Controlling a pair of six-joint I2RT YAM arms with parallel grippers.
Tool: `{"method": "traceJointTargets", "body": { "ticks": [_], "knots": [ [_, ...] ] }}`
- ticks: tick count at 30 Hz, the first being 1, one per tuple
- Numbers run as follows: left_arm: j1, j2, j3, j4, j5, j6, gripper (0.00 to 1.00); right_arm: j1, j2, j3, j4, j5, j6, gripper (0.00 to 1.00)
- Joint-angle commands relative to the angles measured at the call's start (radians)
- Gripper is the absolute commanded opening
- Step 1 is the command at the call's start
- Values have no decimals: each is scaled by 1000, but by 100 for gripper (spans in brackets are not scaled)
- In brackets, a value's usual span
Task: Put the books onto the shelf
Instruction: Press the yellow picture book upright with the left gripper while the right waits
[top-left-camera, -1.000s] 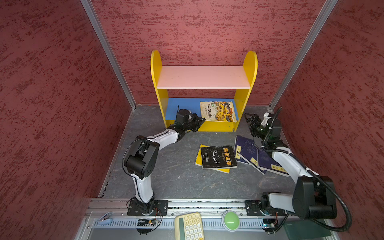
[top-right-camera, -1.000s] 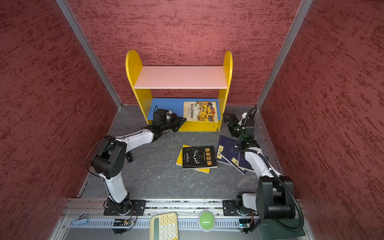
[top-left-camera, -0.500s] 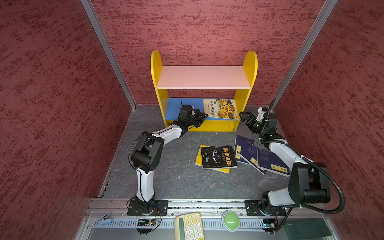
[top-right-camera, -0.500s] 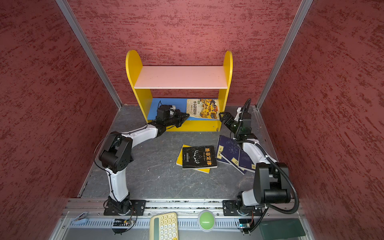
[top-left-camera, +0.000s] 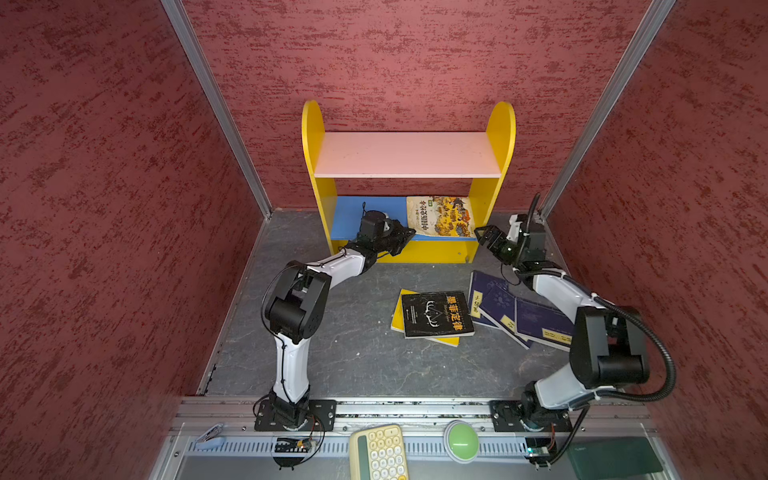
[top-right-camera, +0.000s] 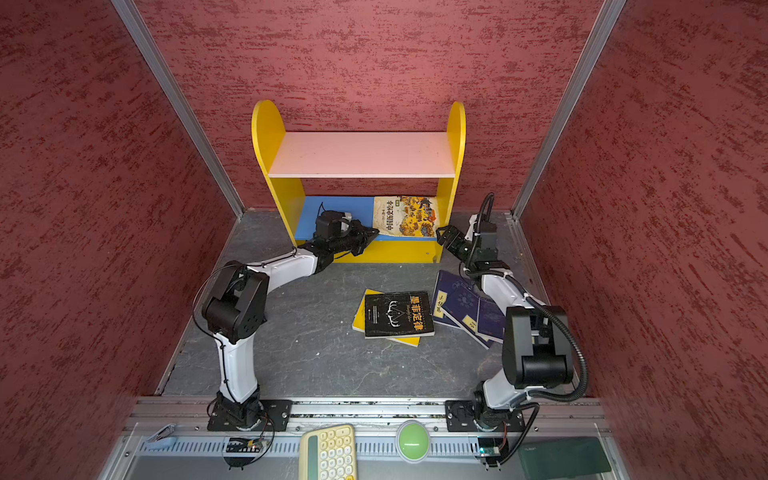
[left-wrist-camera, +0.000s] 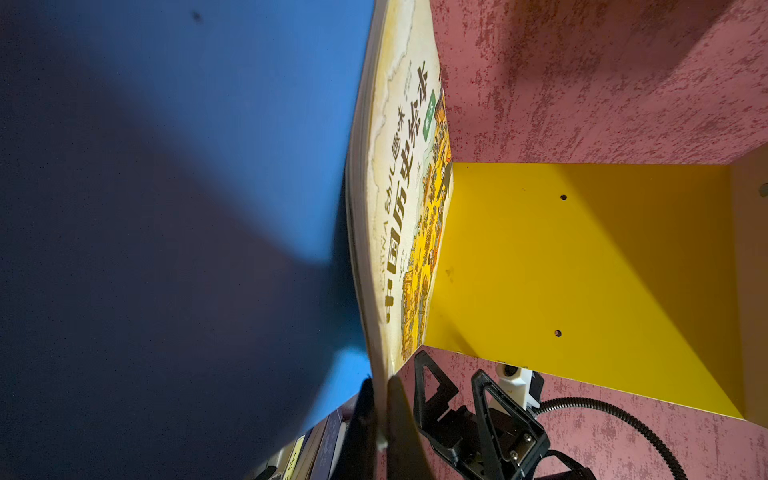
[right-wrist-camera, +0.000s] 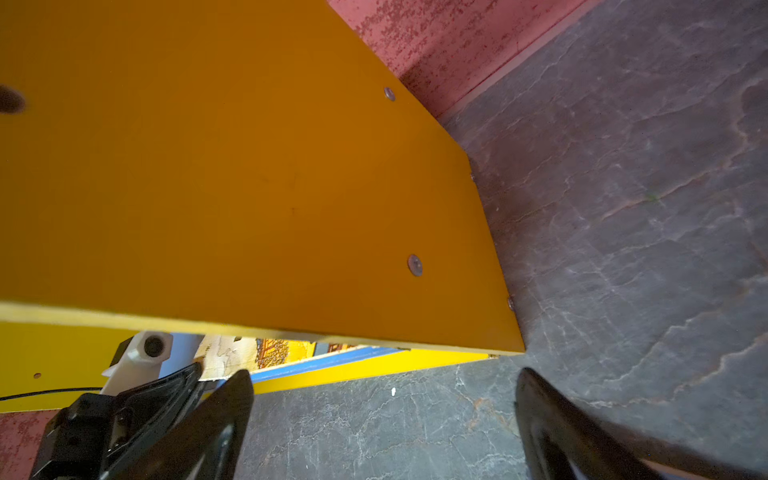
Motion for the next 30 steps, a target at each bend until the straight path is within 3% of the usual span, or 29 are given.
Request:
{"method": "traceJointTargets", "body": {
  "ticks": [1,20,30],
  "knots": [
    [-39,24,2,19,55,5,0,2,28,42,25,-4,-15,99],
    [-44,6,-18,-25,65,19,0,88,163,116,33,128,-71,98],
    [-35,2,-15,-67,76,35,0,92,205,138,20,144,-73,97]
  ]
}}
